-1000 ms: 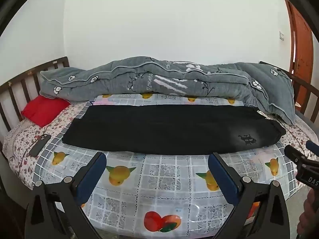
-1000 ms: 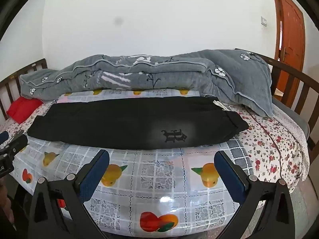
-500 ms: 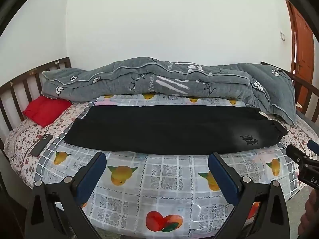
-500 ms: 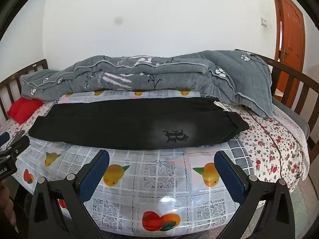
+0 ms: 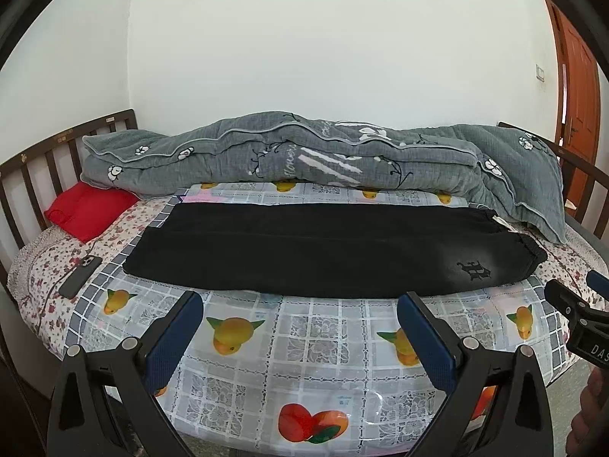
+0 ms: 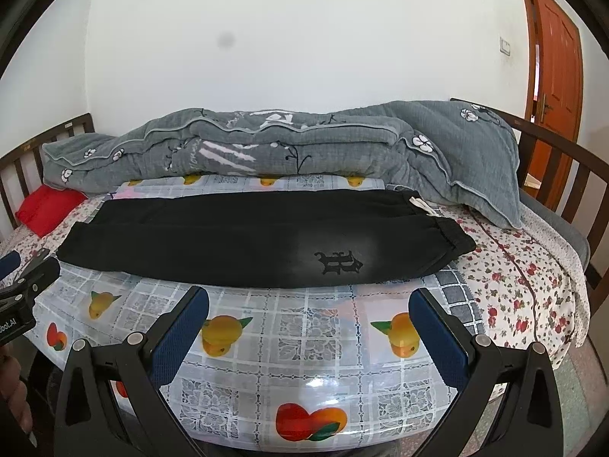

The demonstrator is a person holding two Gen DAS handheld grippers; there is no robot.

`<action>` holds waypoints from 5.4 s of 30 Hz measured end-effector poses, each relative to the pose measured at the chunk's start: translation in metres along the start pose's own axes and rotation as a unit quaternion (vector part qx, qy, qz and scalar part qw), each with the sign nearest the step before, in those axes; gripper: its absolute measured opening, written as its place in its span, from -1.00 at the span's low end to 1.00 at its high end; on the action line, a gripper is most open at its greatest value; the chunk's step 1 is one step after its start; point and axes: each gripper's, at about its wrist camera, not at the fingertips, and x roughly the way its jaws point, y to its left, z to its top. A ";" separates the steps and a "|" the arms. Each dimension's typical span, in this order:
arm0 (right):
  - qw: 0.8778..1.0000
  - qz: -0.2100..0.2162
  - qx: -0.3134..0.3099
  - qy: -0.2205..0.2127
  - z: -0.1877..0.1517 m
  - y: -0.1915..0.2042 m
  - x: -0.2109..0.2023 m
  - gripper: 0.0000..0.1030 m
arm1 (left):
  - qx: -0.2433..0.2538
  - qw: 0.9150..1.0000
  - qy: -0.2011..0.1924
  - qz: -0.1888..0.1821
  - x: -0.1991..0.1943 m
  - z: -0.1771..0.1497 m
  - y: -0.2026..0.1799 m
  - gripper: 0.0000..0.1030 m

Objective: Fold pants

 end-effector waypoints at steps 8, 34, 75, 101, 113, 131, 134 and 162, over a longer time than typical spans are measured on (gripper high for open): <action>1.000 -0.001 -0.001 -0.001 -0.001 -0.001 -0.002 1.00 | -0.002 1.000 0.000 -0.001 -0.001 0.000 0.000 0.99; 1.000 -0.003 0.000 -0.004 0.000 -0.002 -0.006 1.00 | -0.004 1.000 0.000 -0.007 -0.003 -0.001 -0.001 0.99; 0.997 -0.066 -0.030 -0.009 -0.025 0.003 0.052 0.99 | -0.069 0.995 0.044 -0.049 0.074 -0.013 0.041 0.89; 0.974 0.052 0.204 0.088 -0.037 -0.121 0.244 0.44 | -0.308 0.942 0.116 -0.069 0.258 -0.051 0.199 0.01; 0.985 0.059 0.162 0.029 0.030 -0.114 0.244 -0.72 | -0.239 0.968 0.070 -0.024 0.252 0.019 0.197 -0.87; 0.987 0.039 0.155 0.015 0.108 -0.094 0.358 -0.73 | -0.161 0.986 0.011 0.031 0.360 0.095 0.163 -0.87; 0.985 0.035 0.170 0.017 0.107 -0.095 0.377 -0.73 | -0.137 0.990 0.006 0.046 0.378 0.095 0.155 -0.87; 0.989 0.036 0.125 0.074 0.083 -0.068 0.421 -0.26 | -0.123 0.990 0.004 0.068 0.395 0.079 0.148 0.18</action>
